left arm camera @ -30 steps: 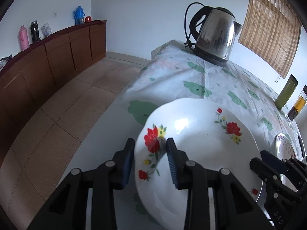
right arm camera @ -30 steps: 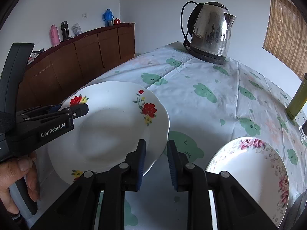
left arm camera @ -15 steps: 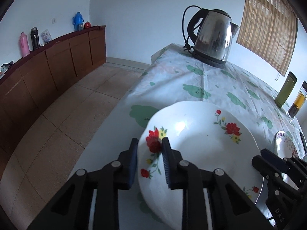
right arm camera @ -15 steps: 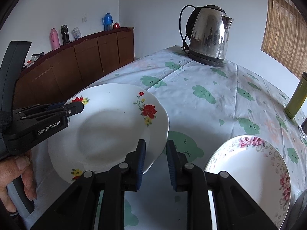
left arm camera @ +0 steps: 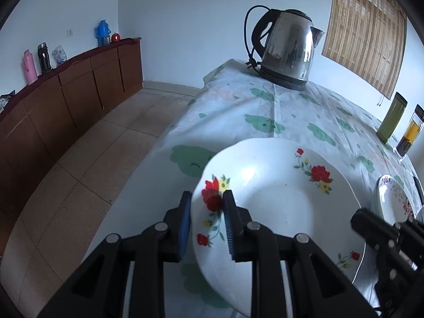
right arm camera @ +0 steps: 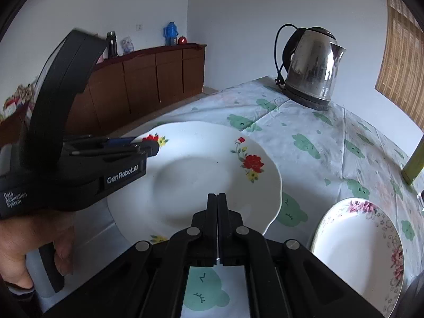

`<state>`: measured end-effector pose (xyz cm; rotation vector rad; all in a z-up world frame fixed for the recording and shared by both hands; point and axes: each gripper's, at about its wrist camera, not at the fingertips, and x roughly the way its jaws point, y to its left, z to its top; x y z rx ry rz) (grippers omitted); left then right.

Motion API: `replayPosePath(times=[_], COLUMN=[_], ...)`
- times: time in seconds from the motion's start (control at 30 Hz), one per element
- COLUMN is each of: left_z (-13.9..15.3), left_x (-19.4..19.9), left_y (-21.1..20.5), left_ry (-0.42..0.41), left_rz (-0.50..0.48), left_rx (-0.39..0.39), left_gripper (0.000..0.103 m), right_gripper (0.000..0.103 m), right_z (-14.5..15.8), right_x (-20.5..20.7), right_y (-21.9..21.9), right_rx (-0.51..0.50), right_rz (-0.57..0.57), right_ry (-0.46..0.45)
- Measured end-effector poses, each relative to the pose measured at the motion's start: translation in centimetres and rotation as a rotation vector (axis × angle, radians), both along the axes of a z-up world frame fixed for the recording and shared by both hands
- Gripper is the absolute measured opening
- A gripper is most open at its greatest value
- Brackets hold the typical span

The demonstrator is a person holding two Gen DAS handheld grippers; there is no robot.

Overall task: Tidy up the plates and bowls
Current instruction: 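Lift the red-flower plate with the left tool off the table, then carry the red-flower plate with the left tool over the pink-floral plate stack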

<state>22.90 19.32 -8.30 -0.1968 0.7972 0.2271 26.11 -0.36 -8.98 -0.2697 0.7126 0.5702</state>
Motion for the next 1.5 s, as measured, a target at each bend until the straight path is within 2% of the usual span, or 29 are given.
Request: replayPosePath(times=[0.13, 0.2, 0.3, 0.4, 0.53, 0.73, 0.83, 0.87, 0.9, 0.97, 1.17, 1.2, 1.27, 1.3, 1.5], left_z=[0.0, 0.0, 0.0, 0.0, 0.0, 0.0, 0.0, 0.0, 0.0, 0.0, 0.0, 0.0, 0.0, 0.0, 0.1], left_x=[0.0, 0.0, 0.0, 0.0, 0.0, 0.0, 0.0, 0.0, 0.0, 0.0, 0.0, -0.1, 0.0, 0.0, -0.3], left_y=[0.0, 0.0, 0.0, 0.0, 0.0, 0.1, 0.1, 0.1, 0.1, 0.1, 0.1, 0.1, 0.1, 0.1, 0.2], left_ry=[0.0, 0.0, 0.0, 0.0, -0.002, -0.001, -0.002, -0.002, -0.002, -0.001, -0.001, -0.001, -0.001, 0.001, -0.002], left_rz=[0.001, 0.001, 0.001, 0.001, 0.001, 0.002, 0.002, 0.002, 0.002, 0.002, 0.002, 0.002, 0.002, 0.002, 0.007], left_rx=[-0.001, -0.003, -0.002, -0.003, -0.013, -0.012, -0.013, -0.014, -0.015, -0.016, -0.014, -0.014, -0.013, -0.012, -0.028], left_gripper=[0.022, 0.022, 0.022, 0.022, 0.022, 0.022, 0.022, 0.022, 0.022, 0.022, 0.022, 0.022, 0.022, 0.022, 0.022], right_gripper=[0.002, 0.002, 0.002, 0.002, 0.002, 0.002, 0.006, 0.014, 0.035, 0.057, 0.056, 0.046, 0.036, 0.035, 0.031], right_z=[-0.2, -0.5, -1.1, -1.4, -1.3, -0.3, -0.4, -0.4, -0.4, -0.5, -0.5, -0.7, -1.3, -1.6, -1.4], right_x=[2.8, 3.8, 4.4, 4.3, 4.5, 4.0, 3.7, 3.6, 3.7, 3.9, 3.7, 3.7, 3.9, 3.9, 2.9], right_y=[-2.4, -2.8, -2.7, -2.4, -2.6, -2.5, -1.8, -1.6, -1.7, -2.1, -1.5, -1.3, -0.8, -0.5, -0.4], right_rx=[0.012, -0.006, -0.023, -0.055, -0.05, -0.022, -0.078, -0.097, -0.102, -0.07, -0.056, -0.065, -0.082, -0.086, -0.091], right_rz=[-0.125, -0.153, -0.149, -0.153, -0.155, -0.125, -0.133, -0.141, -0.145, -0.148, -0.113, -0.11, -0.103, -0.09, -0.103], right_ry=[0.046, 0.07, 0.102, 0.096, 0.107, 0.075, 0.035, 0.021, 0.027, 0.041, 0.059, 0.064, 0.098, 0.12, 0.076])
